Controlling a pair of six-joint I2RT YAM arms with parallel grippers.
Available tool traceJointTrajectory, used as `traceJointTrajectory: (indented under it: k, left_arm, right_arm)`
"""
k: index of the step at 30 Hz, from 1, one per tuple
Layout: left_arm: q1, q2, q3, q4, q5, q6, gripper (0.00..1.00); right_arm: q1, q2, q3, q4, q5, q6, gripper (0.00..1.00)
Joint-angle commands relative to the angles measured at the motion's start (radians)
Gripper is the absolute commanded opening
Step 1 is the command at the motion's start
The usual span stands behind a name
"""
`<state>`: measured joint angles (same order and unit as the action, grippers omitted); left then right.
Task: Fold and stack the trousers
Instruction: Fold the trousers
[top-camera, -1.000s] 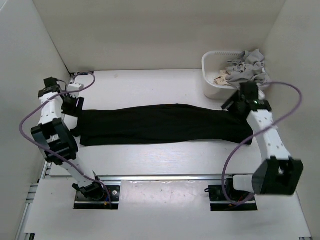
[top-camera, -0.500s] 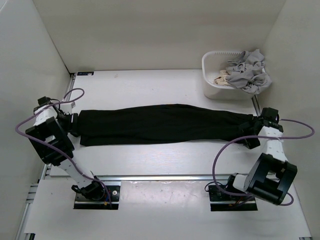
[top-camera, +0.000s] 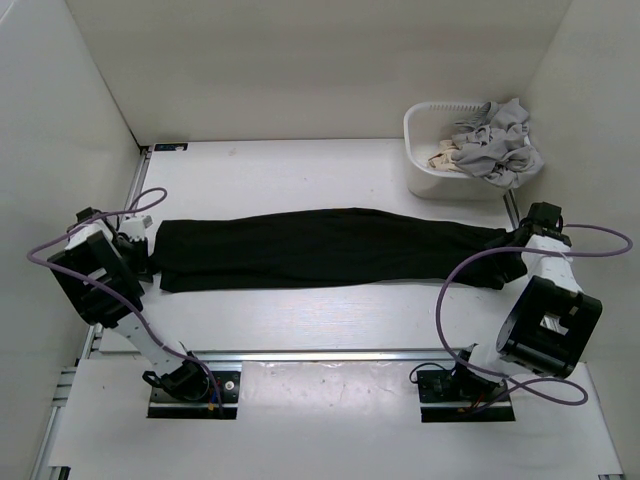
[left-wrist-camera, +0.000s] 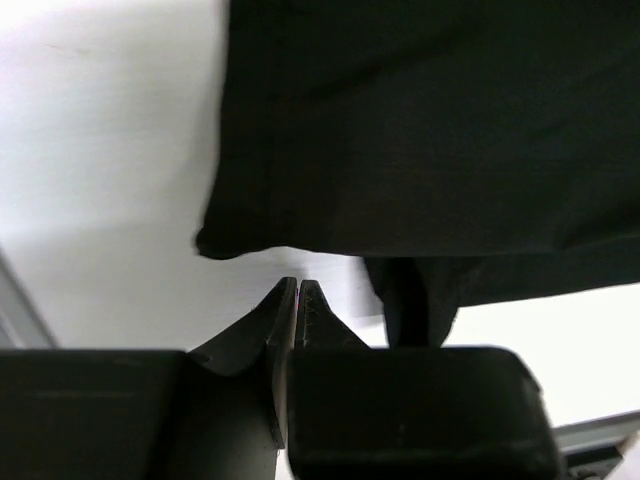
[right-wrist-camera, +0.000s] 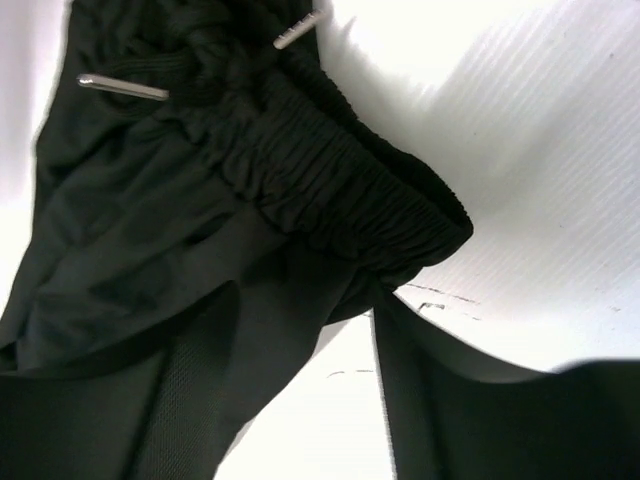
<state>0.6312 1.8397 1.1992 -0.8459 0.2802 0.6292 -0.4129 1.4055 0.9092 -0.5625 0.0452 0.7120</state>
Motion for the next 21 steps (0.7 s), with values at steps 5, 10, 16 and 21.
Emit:
traceJointTrajectory:
  k: [5,10,16,21]
  left_arm:
    - [-0.002,-0.014,-0.012,-0.021,0.047,0.029,0.18]
    - [-0.002,-0.014,-0.021,-0.039,0.047,0.029,0.14]
    - [-0.002,-0.023,0.013,-0.067,0.068,0.029,0.16]
    - [-0.002,-0.075,0.036,-0.079,0.082,0.020,0.60]
  right_arm:
    - [-0.006,0.009,0.039,-0.020,0.016,-0.043,0.66]
    - [-0.006,0.053,0.039,0.022,0.025,-0.043,0.51]
    - [-0.006,0.102,0.068,0.032,0.025,-0.043,0.19]
    - [-0.006,0.112,0.068,0.032,0.038,-0.052,0.00]
